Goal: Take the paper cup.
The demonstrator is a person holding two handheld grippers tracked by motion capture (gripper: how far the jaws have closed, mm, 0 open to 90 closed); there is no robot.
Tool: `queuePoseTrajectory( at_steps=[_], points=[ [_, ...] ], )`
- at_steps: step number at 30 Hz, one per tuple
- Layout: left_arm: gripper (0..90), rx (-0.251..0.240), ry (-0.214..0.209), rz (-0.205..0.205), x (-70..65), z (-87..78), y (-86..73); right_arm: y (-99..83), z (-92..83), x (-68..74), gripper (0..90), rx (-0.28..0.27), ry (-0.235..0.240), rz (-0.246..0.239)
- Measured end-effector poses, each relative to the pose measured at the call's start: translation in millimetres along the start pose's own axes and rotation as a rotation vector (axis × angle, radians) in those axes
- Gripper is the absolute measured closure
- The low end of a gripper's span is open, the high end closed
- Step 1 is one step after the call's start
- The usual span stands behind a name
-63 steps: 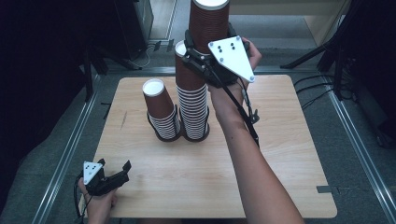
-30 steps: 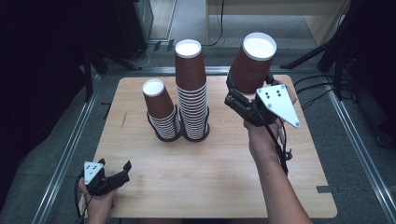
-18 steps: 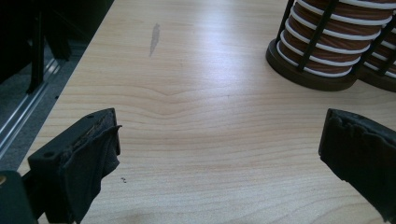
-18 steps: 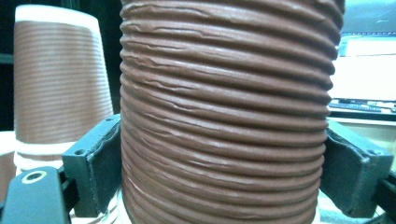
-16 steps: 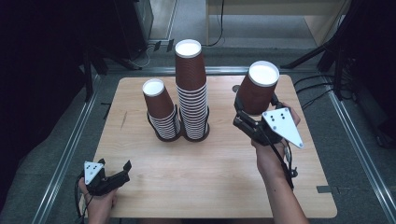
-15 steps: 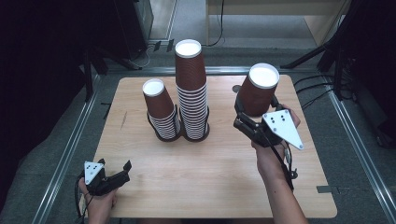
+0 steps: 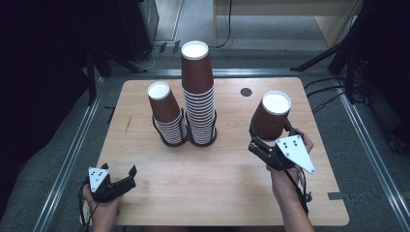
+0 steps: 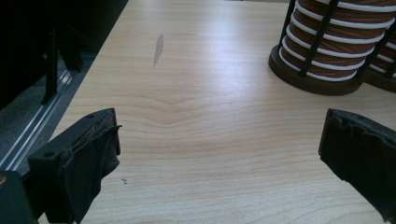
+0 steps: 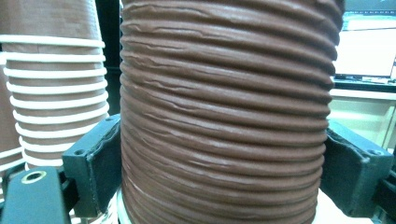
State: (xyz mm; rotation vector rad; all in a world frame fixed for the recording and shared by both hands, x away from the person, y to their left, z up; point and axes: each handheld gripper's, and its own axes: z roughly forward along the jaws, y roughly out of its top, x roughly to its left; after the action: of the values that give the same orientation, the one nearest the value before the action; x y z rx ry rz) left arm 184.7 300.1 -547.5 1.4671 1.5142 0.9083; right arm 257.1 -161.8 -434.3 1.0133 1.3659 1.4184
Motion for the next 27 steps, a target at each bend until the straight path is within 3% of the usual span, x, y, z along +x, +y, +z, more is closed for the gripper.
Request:
queuePoseTrajectory(
  at_steps=[3,14,20,27],
  points=[
    [0.0,-0.012,0.008,0.015,-2.4,-1.0,0.6,-8.4,-4.7,-2.6,12.5,0.016,-0.001,0.011],
    [0.0,-0.049,-0.030,0.032,-22.1,1.6,9.0,-30.3,-20.5,-15.3,12.4,0.037,-0.009,-0.002],
    [0.0,-0.071,-0.060,0.038,-37.8,3.5,17.6,-46.5,-24.5,-16.5,12.4,0.060,-0.008,0.020],
    [0.0,-0.094,-0.102,0.075,-62.4,13.2,30.9,-57.6,-22.5,-10.7,12.4,0.096,0.016,-0.015]
  ],
)
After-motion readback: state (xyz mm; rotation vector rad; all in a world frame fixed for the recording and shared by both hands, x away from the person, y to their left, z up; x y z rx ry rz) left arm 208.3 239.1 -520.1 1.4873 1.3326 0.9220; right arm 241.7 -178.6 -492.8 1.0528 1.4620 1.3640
